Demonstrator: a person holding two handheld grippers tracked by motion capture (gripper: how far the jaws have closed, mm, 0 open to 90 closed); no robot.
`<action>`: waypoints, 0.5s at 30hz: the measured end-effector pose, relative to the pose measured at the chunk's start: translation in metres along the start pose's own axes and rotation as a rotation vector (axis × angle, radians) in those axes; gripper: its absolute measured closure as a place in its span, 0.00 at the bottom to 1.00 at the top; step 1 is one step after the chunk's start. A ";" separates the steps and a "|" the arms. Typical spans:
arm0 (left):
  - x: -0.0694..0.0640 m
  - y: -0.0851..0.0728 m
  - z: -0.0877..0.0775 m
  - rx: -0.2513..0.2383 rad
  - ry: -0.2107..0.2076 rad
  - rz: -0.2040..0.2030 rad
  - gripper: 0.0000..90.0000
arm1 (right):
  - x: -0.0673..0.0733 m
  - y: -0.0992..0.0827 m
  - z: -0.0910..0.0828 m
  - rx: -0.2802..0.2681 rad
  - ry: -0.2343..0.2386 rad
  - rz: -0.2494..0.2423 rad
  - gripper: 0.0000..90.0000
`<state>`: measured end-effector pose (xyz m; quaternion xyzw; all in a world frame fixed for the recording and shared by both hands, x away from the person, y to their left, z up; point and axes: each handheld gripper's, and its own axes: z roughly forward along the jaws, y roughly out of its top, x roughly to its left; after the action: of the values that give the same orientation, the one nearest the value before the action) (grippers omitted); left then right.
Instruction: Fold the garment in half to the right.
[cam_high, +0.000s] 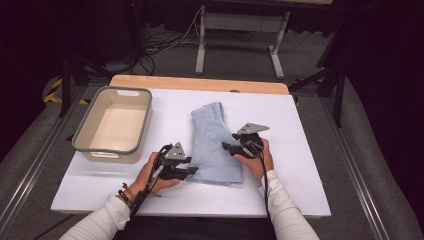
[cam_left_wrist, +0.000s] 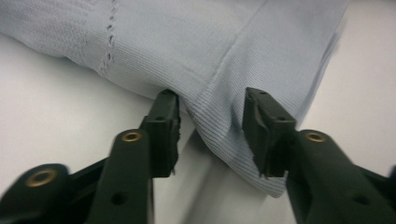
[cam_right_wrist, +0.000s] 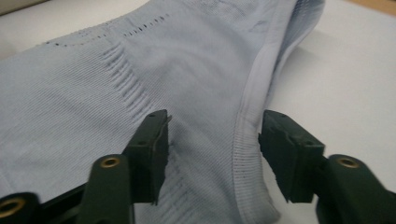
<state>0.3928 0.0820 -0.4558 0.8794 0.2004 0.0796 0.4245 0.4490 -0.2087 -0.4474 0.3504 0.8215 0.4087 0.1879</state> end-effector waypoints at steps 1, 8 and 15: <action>-0.001 0.001 -0.004 -0.020 0.016 0.009 0.56 | 0.001 0.001 -0.004 -0.005 -0.010 -0.013 0.44; -0.001 0.007 -0.023 -0.126 0.023 0.025 0.48 | 0.003 0.005 -0.041 -0.169 -0.028 -0.038 0.81; -0.004 0.008 -0.003 -0.081 -0.001 0.068 0.84 | 0.018 0.009 -0.027 -0.134 0.010 -0.104 0.99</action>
<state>0.3907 0.0779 -0.4472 0.8678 0.1669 0.1016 0.4568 0.4243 -0.2067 -0.4249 0.2918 0.8104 0.4541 0.2279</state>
